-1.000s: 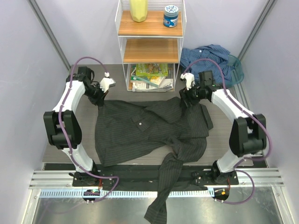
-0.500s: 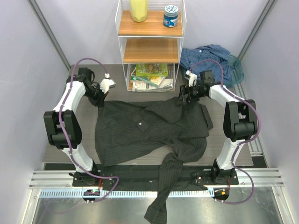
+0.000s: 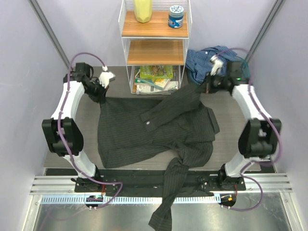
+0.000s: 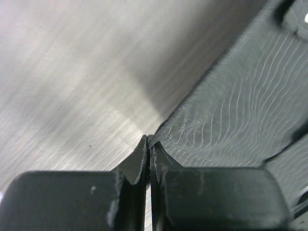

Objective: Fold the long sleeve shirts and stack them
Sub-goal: Flatten the shirt out

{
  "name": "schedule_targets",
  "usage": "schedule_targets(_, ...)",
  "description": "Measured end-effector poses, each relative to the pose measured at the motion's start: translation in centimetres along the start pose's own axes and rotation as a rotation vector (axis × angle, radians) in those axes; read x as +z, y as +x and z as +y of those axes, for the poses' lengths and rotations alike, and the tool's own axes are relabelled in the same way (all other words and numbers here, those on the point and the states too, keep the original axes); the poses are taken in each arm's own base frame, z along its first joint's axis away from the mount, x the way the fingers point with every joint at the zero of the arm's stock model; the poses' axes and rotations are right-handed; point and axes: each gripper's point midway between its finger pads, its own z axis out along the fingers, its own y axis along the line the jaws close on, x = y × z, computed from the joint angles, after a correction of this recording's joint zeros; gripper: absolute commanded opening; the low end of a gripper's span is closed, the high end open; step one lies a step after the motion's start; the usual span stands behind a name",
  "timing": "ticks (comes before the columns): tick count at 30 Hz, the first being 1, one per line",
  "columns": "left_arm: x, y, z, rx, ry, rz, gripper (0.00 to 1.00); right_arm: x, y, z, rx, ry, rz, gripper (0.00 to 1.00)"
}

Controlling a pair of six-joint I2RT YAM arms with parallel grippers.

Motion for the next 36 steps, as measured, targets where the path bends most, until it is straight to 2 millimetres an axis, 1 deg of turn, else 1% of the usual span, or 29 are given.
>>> schedule_targets(1,-1.1,-1.1,0.1,-0.012,-0.019,-0.036,0.0,-2.2,-2.1,0.6,-0.039,0.03,-0.061,0.01)
schedule_targets(2,-2.5,-2.4,0.0,-0.017,-0.043,-0.079,0.0,-4.8,-4.5,1.5,-0.091,0.064,-0.137,0.01)
schedule_targets(3,-4.4,-4.1,-0.2,-0.013,-0.076,-0.141,0.0,-7.7,-6.8,2.9,-0.15,0.097,-0.216,0.01)
schedule_targets(4,-5.9,-5.3,-0.4,-0.009,-0.099,-0.182,0.0,-9.9,-8.4,4.2,-0.2,0.123,-0.278,0.01)
schedule_targets(6,-10.6,-8.5,-1.9,0.036,-0.178,-0.306,0.0,-15.7,-11.6,8.4,-0.329,0.183,-0.436,0.01)
schedule_targets(7,-13.1,-9.7,-3.0,0.064,-0.218,-0.365,0.0,-18.7,-12.8,10.7,-0.396,0.215,-0.517,0.01)
schedule_targets(8,-15.3,-10.9,-4.1,0.099,-0.256,-0.419,0.0,-21.6,-13.4,12.9,-0.452,0.242,-0.59,0.01)
schedule_targets(10,-20.2,-12.7,-7.2,0.167,-0.329,-0.548,0.0,-27.3,-13.8,16.4,-0.541,0.316,-0.73,0.01)
schedule_targets(11,-21.9,-13.1,-8.3,0.185,-0.347,-0.593,0.0,-29.0,-13.8,17.4,-0.562,0.344,-0.771,0.01)
schedule_targets(12,-24.0,-13.4,-9.4,0.203,-0.38,-0.647,0.0,-31.5,-13.5,18.8,-0.591,0.381,-0.828,0.01)
schedule_targets(14,-27.7,-13.1,-10.7,0.209,-0.456,-0.729,0.0,-35.5,-12.8,21.4,-0.645,0.43,-0.921,0.01)
schedule_targets(15,-29.0,-13.0,-11.2,0.209,-0.482,-0.759,0.0,-36.9,-12.5,22.4,-0.663,0.444,-0.953,0.01)
schedule_targets(16,-30.7,-12.7,-11.9,0.217,-0.516,-0.799,0.0,-38.6,-12.2,23.5,-0.683,0.465,-0.993,0.01)
schedule_targets(18,-33.5,-12.2,-13.4,0.236,-0.558,-0.871,0.0,-41.5,-11.6,25.6,-0.718,0.493,-1.062,0.01)
schedule_targets(23,-39.4,-10.6,-17.4,0.277,-0.633,-1.028,0.0,-48.0,-9.8,31.0,-0.814,0.528,-1.209,0.01)
schedule_targets(24,-40.8,-10.3,-18.2,0.288,-0.65,-1.064,0.0,-49.2,-9.5,32.0,-0.836,0.54,-1.236,0.01)
schedule_targets(26,-42.5,-10.1,-19.1,0.305,-0.675,-1.111,0.0,-51.1,-8.9,33.7,-0.88,0.573,-1.283,0.01)
schedule_targets(28,-43.3,-10.3,-19.3,0.313,-0.688,-1.131,0.0,-52.4,-8.4,35.0,-0.936,0.627,-1.31,0.01)
schedule_targets(30,-43.1,-10.6,-18.7,0.307,-0.693,-1.121,0.0,-52.6,-8.5,35.5,-0.986,0.682,-1.31,0.01)
schedule_targets(31,-42.6,-10.9,-18.1,0.298,-0.694,-1.105,0.0,-52.3,-8.7,35.4,-1.009,0.703,-1.296,0.01)
schedule_targets(33,-40.5,-11.6,-16.4,0.276,-0.679,-1.053,0.0,-50.4,-9.8,33.7,-1.024,0.723,-1.23,0.01)
schedule_targets(34,-38.9,-11.9,-15.4,0.266,-0.668,-1.016,0.0,-49.0,-10.4,32.3,-1.021,0.719,-1.185,0.01)
schedule_targets(35,-36.5,-12.3,-14.0,0.251,-0.647,-0.968,0.0,-46.8,-11.1,29.9,-1.004,0.703,-1.116,0.02)
schedule_targets(36,-34.9,-12.3,-13.2,0.24,-0.63,-0.934,0.0,-45.7,-11.4,28.6,-0.99,0.691,-1.082,0.03)
